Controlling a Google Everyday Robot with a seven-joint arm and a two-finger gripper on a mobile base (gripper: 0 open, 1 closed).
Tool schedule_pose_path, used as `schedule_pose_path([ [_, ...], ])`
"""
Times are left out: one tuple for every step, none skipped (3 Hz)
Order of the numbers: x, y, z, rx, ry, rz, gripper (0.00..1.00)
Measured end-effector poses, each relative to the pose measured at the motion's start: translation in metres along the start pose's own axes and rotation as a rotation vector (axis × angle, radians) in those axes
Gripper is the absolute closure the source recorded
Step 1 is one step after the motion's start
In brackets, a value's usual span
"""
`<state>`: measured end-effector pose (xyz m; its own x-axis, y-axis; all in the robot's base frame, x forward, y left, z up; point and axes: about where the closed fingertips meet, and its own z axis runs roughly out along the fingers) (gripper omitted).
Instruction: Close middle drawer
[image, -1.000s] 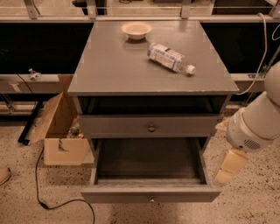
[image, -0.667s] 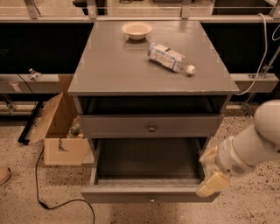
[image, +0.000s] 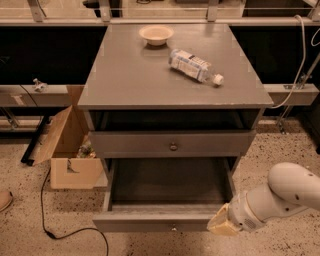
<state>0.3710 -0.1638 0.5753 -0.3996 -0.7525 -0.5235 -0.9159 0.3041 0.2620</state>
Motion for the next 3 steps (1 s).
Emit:
schedule_pose_path([
  [0.007,-0.001,0.016,-0.023,-0.013,0.015,1.00],
  [0.010,-0.004,0.019,-0.024,-0.014,0.013,1.00],
  [0.038,-0.030,0.045,-0.033,-0.023,-0.003,1.00],
])
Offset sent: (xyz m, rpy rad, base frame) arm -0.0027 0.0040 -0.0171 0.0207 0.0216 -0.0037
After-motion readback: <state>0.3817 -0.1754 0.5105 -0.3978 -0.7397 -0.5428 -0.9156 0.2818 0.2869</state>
